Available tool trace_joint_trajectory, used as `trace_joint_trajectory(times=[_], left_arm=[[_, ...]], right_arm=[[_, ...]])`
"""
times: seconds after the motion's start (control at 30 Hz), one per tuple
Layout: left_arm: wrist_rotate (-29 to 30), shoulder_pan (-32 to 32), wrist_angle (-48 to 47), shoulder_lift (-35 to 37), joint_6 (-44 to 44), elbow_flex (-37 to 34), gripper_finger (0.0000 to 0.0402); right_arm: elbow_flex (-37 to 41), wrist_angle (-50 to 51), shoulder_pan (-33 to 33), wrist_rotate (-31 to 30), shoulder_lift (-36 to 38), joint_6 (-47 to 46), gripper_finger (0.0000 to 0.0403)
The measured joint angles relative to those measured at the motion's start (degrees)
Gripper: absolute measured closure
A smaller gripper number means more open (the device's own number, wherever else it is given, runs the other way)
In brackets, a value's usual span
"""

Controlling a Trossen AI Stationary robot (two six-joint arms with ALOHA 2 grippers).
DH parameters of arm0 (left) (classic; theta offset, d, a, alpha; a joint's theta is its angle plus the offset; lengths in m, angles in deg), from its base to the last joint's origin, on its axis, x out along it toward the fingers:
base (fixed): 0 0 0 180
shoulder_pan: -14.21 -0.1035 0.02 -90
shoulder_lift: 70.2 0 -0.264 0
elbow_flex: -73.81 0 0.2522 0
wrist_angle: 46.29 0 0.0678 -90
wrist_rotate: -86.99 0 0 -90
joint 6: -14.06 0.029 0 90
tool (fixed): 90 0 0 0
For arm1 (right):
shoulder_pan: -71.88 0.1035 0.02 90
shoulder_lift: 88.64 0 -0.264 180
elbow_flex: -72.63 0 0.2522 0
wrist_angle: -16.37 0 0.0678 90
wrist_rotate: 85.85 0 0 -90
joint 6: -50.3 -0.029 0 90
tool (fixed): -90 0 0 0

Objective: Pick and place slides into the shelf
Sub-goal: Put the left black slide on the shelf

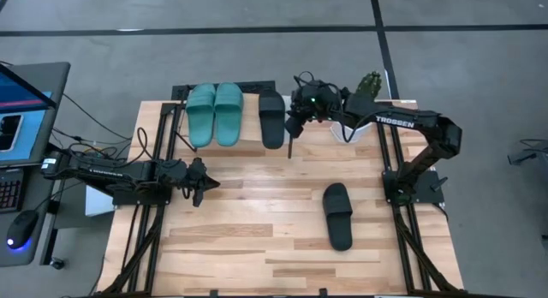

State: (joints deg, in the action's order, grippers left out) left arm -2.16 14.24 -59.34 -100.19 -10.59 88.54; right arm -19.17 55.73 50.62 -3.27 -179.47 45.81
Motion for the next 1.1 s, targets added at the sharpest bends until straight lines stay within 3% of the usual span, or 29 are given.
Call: trace_joint_trajectory(times=[0.33, 0.77, 0.93, 1.1], left_arm=[[0.0, 0.0, 0.0, 0.0, 0.0, 0.0, 0.0402], [-0.1, 0.0, 0.0, 0.0, 0.0, 0.0, 0.0401], [-0.1, 0.0, 0.0, 0.0, 0.0, 0.0, 0.0401], [-0.1, 0.0, 0.0, 0.0, 0.0, 0.0, 0.0401]], right_arm=[[-0.3, -4.7, 0.5, 0.0, -3.4, 1.6, 0.0232], [-0.3, -5.3, -0.7, -0.2, -8.0, 3.6, 0.0242], [-0.3, -5.4, -0.9, -0.9, -8.0, 3.5, 0.0265], [-0.3, -5.4, -0.5, -2.3, -7.4, 3.5, 0.0349]])
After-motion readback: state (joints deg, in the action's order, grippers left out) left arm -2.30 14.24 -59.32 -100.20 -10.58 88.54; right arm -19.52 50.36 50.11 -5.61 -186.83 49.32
